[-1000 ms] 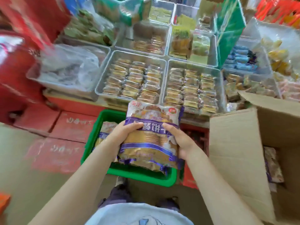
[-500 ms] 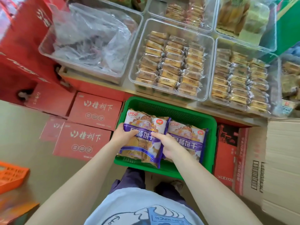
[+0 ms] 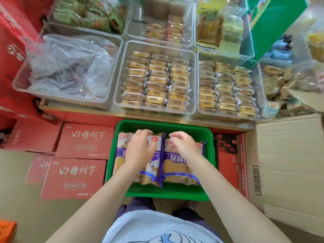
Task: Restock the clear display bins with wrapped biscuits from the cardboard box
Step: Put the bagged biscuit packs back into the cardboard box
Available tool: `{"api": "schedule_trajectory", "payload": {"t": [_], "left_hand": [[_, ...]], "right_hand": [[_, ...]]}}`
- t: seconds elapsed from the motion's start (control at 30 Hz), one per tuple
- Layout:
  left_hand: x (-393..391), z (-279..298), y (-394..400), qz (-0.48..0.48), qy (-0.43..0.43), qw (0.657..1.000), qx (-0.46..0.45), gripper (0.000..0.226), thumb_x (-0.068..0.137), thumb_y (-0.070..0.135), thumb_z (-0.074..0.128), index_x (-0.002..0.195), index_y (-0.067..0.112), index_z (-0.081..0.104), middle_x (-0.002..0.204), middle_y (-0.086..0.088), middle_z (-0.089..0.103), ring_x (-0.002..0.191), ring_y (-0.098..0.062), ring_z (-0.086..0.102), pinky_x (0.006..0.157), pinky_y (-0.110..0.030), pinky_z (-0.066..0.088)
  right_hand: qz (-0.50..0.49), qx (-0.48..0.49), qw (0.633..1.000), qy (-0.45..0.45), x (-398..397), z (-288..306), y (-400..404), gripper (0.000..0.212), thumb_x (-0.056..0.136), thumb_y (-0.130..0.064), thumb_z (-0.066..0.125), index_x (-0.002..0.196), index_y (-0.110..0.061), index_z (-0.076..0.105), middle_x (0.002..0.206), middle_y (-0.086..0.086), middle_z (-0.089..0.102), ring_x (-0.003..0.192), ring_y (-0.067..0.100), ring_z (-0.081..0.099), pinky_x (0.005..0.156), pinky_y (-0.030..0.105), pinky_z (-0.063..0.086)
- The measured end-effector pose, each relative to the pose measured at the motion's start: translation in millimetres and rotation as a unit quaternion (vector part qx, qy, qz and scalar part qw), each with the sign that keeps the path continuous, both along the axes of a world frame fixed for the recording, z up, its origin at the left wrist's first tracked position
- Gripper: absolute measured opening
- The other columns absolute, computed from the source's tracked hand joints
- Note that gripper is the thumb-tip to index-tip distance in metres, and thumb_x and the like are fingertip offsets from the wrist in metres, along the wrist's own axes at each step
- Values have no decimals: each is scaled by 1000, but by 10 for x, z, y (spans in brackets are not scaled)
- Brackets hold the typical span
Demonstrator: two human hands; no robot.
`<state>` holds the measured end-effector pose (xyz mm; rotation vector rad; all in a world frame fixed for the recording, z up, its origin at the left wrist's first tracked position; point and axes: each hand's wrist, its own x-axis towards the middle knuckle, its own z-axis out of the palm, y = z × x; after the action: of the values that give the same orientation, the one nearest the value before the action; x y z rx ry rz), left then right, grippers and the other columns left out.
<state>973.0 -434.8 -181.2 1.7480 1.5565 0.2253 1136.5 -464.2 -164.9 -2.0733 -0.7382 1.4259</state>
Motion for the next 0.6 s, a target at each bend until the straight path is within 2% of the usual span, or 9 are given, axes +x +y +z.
{"api": "schedule_trajectory", "payload": {"t": [0.07, 0.17, 0.27, 0.33, 0.4, 0.47, 0.53, 0.57, 0.6], "left_hand": [[413, 259, 61, -78, -13, 996, -43, 28, 98, 32, 56, 124, 21, 63, 118, 4, 67, 102, -14, 62, 88, -36, 54], [1147, 652, 19, -180, -35, 983, -25, 26, 98, 34, 56, 119, 24, 67, 107, 9, 68, 95, -11, 64, 85, -33, 54], [1882, 1030, -208, -240, -89, 966, 30, 24, 98, 36, 56, 117, 25, 67, 108, 9, 67, 95, -9, 64, 87, -37, 56], [2501, 1265, -497, -273, -129, 950, 79, 23, 97, 36, 56, 116, 26, 66, 116, 9, 62, 103, -9, 60, 91, -36, 53], [3094, 1448, -809, -293, -162, 931, 144, 24, 97, 40, 53, 113, 28, 66, 121, 10, 56, 108, -10, 54, 92, -32, 48], [3664, 1556, -1067, -321, -152, 907, 225, 29, 97, 46, 47, 112, 30, 67, 122, 11, 56, 106, -11, 55, 89, -32, 47], [4145, 1571, -1249, -346, -105, 899, 245, 27, 99, 41, 51, 116, 29, 69, 125, 9, 57, 109, -13, 57, 86, -20, 37], [4346, 1546, -1315, -345, -93, 904, 236, 24, 99, 35, 55, 116, 25, 70, 124, 6, 58, 109, -16, 59, 85, -22, 37], [4521, 1486, -1367, -339, -89, 906, 236, 22, 98, 30, 58, 115, 21, 70, 121, 2, 60, 106, -21, 62, 85, -27, 42]], "right_hand": [[-2, 91, 996, -16, 358, 486, -73, 19, 100, -13, 52, 103, -13, 70, 92, 3, 74, 84, 18, 71, 68, 20, 53], [-49, 208, 974, -76, 1036, 1105, -331, 21, 99, -10, 52, 94, -16, 71, 81, 3, 74, 77, 16, 71, 73, 25, 57], [-198, 286, 934, -76, 1834, 1479, -678, 22, 98, -5, 51, 90, -12, 70, 73, 5, 70, 68, 18, 67, 65, 25, 55], [-312, 313, 895, -69, 2539, 1609, -1009, 24, 96, -1, 49, 86, -9, 69, 67, 7, 65, 60, 19, 61, 57, 26, 52], [-407, 297, 862, -59, 3312, 1550, -1310, 26, 93, -1, 47, 81, -10, 68, 63, 6, 62, 54, 18, 58, 53, 26, 49], [-478, 241, 844, -32, 4012, 1386, -1524, 23, 93, -4, 46, 84, -10, 66, 69, 7, 62, 54, 16, 59, 54, 27, 51], [-534, 181, 825, 35, 4573, 1093, -1686, 15, 97, -8, 46, 97, -8, 61, 82, 9, 61, 68, 19, 62, 68, 32, 55], [-548, 142, 822, 61, 4794, 952, -1771, 14, 98, -9, 46, 103, -6, 58, 86, 10, 61, 76, 23, 63, 77, 37, 56], [-556, 105, 822, 72, 4991, 788, -1852, 17, 97, -10, 47, 108, -3, 58, 89, 12, 63, 81, 26, 64, 81, 41, 55]]}}
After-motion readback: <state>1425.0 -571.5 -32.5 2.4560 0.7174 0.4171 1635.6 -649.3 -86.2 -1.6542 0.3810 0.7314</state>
